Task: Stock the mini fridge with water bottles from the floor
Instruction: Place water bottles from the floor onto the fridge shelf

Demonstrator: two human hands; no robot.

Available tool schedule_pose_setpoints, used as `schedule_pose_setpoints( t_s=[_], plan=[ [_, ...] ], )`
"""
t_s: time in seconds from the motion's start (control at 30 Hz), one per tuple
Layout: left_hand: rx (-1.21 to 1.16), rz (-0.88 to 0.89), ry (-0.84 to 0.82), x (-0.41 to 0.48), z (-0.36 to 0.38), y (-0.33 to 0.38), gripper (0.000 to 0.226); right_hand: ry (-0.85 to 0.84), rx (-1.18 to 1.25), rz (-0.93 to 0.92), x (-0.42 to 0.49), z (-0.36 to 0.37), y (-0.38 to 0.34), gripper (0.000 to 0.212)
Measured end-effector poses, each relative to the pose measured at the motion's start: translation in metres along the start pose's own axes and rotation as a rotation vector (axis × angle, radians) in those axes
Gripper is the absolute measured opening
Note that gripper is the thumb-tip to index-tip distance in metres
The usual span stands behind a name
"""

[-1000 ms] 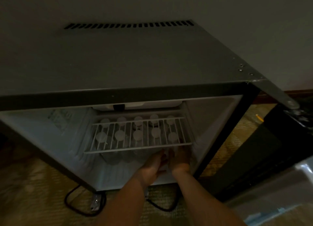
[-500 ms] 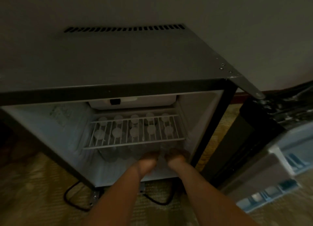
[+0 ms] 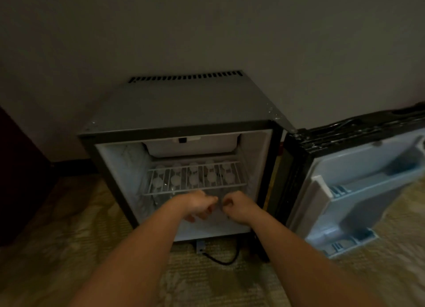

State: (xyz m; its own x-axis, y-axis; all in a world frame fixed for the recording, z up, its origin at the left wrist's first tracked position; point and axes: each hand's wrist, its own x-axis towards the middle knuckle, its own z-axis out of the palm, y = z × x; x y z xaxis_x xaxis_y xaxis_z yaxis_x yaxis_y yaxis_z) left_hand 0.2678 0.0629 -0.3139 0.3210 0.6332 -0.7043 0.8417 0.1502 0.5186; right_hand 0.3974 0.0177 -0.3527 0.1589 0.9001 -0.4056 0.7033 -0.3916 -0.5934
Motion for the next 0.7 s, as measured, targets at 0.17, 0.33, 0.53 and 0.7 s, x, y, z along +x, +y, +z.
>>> schedule_pose_setpoints(
  t_s=[0.17,0.33,0.53,0.7],
  plan=[
    [0.042,0.072,0.055,-0.055,-0.003,0.013,0.036,-0.011,-0.128,-0.095,-0.054,-0.035,-0.014,0.031],
    [-0.020,0.246,0.147,-0.119,0.022,0.028,0.025,0.033,-0.121,-0.136,-0.126,-0.072,-0.018,0.030],
    [0.014,0.366,0.136,-0.190,0.085,0.046,0.035,0.139,-0.073,-0.154,-0.225,-0.107,0.006,0.030],
    [0.079,0.431,0.095,-0.236,0.146,0.059,0.038,0.161,-0.065,-0.039,-0.299,-0.102,0.062,0.034]
  ],
)
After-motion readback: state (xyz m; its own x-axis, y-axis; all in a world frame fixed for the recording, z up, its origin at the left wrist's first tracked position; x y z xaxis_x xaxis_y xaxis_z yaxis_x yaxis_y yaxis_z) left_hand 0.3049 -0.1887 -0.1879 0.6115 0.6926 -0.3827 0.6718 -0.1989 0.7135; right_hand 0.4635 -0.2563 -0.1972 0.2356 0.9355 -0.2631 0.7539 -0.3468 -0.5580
